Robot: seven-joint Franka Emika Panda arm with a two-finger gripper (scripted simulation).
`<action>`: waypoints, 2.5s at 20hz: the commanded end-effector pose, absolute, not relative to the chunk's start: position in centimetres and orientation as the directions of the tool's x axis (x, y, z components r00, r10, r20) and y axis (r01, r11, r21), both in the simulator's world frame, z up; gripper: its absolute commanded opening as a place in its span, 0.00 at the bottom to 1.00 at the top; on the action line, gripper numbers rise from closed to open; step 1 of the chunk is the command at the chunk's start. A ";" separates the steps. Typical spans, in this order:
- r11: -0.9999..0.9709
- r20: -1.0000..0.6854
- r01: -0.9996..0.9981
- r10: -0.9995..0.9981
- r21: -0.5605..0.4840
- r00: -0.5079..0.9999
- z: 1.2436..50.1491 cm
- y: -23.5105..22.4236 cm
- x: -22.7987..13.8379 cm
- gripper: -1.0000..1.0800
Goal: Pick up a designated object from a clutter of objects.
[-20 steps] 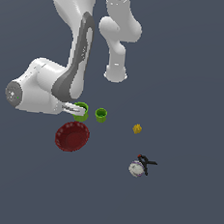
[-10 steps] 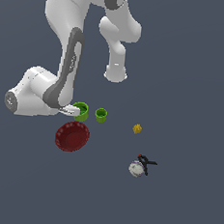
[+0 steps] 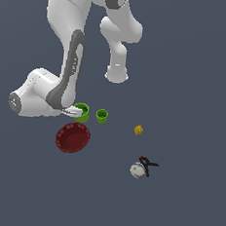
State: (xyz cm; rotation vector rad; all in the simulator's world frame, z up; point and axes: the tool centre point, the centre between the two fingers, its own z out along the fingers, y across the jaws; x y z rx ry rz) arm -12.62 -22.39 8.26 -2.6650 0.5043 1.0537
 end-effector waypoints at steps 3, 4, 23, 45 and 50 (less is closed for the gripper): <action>-0.914 -0.695 -0.397 -0.230 -0.087 0.681 7.4 -22.0 -13.4 0.62; -0.914 -0.696 -0.397 -0.230 -0.087 0.680 7.3 -21.9 -13.5 0.62; -0.914 -0.696 -0.397 -0.229 -0.087 0.680 8.2 -21.1 -13.3 0.00; -0.916 -0.698 -0.391 -0.224 -0.087 0.680 26.2 -5.4 -7.7 0.00; -0.916 -0.698 -0.391 -0.223 -0.087 0.680 30.9 -1.4 -6.0 0.00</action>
